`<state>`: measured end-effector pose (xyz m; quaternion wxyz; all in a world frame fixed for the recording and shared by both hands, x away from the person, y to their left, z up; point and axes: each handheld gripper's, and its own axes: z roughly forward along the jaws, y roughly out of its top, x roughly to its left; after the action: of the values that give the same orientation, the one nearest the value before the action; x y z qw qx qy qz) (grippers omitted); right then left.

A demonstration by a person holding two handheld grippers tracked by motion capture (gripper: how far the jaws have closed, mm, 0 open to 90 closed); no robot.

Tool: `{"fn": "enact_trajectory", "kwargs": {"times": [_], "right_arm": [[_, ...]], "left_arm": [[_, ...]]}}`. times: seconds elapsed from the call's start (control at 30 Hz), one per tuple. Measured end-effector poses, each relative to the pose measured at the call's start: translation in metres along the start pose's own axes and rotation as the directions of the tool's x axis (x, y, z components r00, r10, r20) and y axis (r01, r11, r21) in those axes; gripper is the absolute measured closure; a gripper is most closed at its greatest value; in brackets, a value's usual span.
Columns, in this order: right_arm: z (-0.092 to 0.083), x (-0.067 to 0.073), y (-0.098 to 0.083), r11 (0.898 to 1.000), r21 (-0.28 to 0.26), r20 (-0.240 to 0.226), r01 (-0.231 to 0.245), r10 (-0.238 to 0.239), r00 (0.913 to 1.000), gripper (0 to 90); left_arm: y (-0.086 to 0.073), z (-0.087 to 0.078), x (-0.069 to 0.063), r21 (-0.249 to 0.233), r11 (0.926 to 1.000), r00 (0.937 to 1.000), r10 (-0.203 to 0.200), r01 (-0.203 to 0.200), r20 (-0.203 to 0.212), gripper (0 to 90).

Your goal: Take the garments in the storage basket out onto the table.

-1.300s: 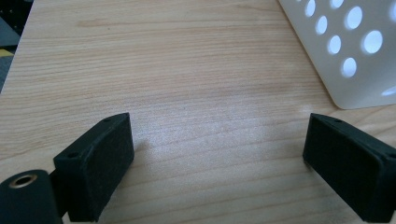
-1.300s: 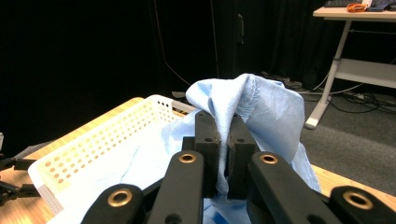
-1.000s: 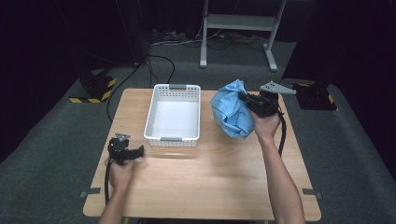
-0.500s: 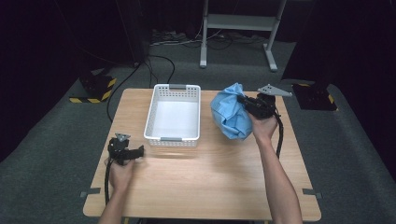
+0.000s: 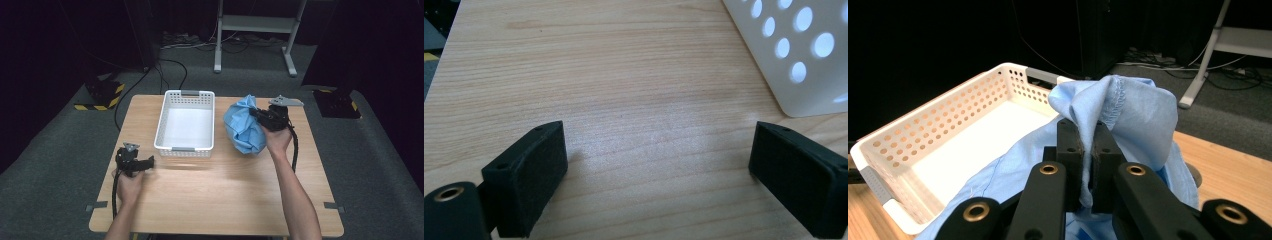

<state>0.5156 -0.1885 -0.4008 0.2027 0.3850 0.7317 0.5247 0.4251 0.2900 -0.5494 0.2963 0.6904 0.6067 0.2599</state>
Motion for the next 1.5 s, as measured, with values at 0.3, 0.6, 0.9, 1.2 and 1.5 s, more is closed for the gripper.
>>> {"fn": "enact_trajectory", "kwargs": {"times": [0.3,0.6,0.9,1.2,1.5], "right_arm": [[0.007,0.000,-0.009,1.000,0.023,0.002,-0.002,0.002,1.0000,86.8],[0.012,-0.003,-0.018,0.999,0.028,0.008,-0.030,0.030,0.9995,86.8],[0.019,-0.003,-0.031,0.998,0.051,0.002,-0.041,0.041,0.9991,86.7],[0.023,-0.003,-0.040,0.996,0.063,-0.015,-0.055,0.056,0.9983,86.7],[0.028,-0.003,-0.050,0.993,0.090,-0.046,-0.071,0.076,0.9961,86.6]], "left_arm": [[0.000,0.000,0.000,0.000,1.0000,1.0000,-0.001,0.001,0.000,8.6],[0.000,0.000,0.000,0.000,1.0000,1.0000,0.000,0.000,0.000,8.6],[0.000,0.000,0.000,0.000,1.0000,1.0000,0.000,0.000,0.000,8.6],[0.000,0.000,0.000,0.000,1.0000,1.0000,0.000,0.000,0.000,8.6],[0.000,0.000,0.000,0.000,1.0000,1.0000,0.000,0.000,0.000,8.6]]}}
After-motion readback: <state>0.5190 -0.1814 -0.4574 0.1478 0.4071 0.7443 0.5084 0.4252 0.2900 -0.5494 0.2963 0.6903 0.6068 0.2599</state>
